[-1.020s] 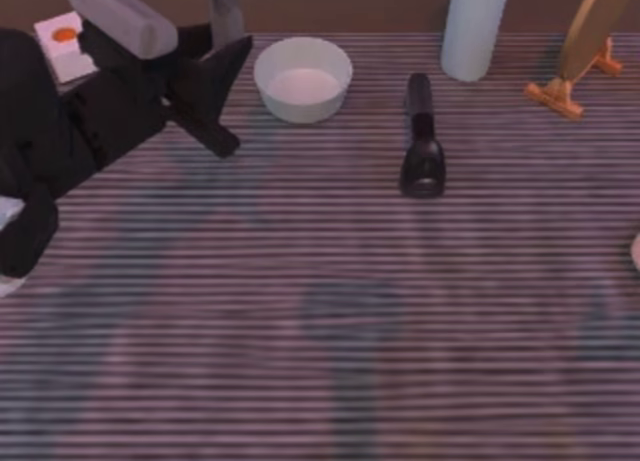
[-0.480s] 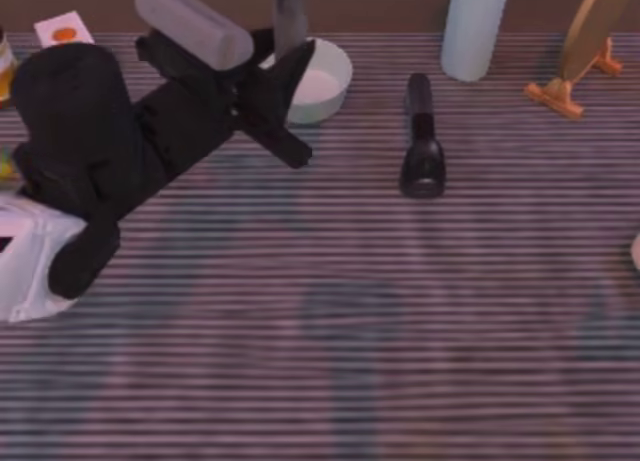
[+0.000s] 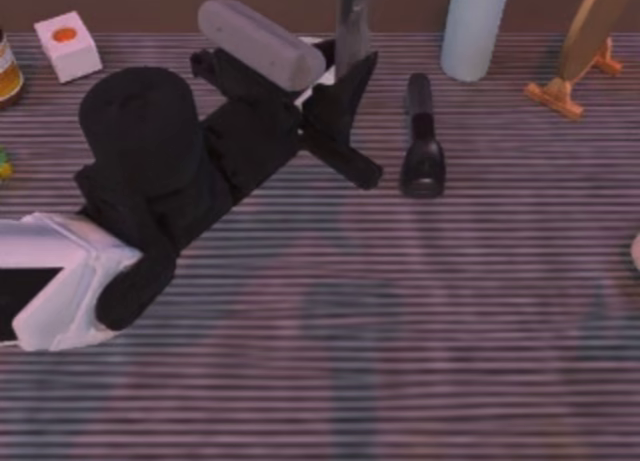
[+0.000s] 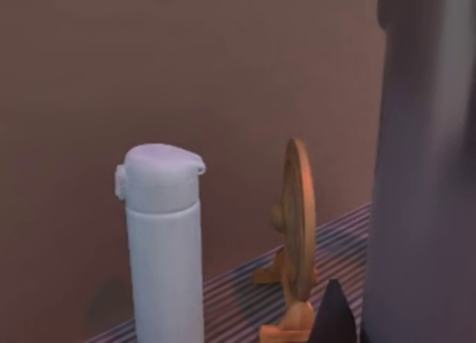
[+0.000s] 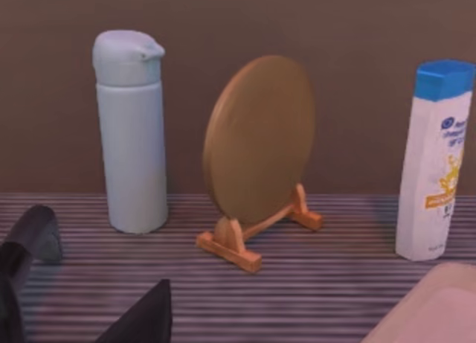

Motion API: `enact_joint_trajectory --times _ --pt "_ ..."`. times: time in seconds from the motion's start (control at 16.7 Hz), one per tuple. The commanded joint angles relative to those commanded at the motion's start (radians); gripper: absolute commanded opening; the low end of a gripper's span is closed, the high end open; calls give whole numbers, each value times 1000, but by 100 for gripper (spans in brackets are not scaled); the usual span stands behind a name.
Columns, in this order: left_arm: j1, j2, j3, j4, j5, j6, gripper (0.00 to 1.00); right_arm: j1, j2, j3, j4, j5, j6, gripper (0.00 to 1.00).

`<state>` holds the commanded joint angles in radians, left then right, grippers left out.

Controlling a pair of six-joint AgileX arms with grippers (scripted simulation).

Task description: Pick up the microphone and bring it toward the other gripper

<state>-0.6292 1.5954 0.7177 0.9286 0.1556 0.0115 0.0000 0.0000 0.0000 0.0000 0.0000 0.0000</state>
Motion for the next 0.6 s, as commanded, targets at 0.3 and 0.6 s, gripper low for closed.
enact_joint_trajectory --times 0.3,0.6 --pt "0 0 0 0 0 0 0 0 0 0 0 0 0 100" --pt "0 0 0 0 0 0 0 12 34 24 22 -25 -1 100"
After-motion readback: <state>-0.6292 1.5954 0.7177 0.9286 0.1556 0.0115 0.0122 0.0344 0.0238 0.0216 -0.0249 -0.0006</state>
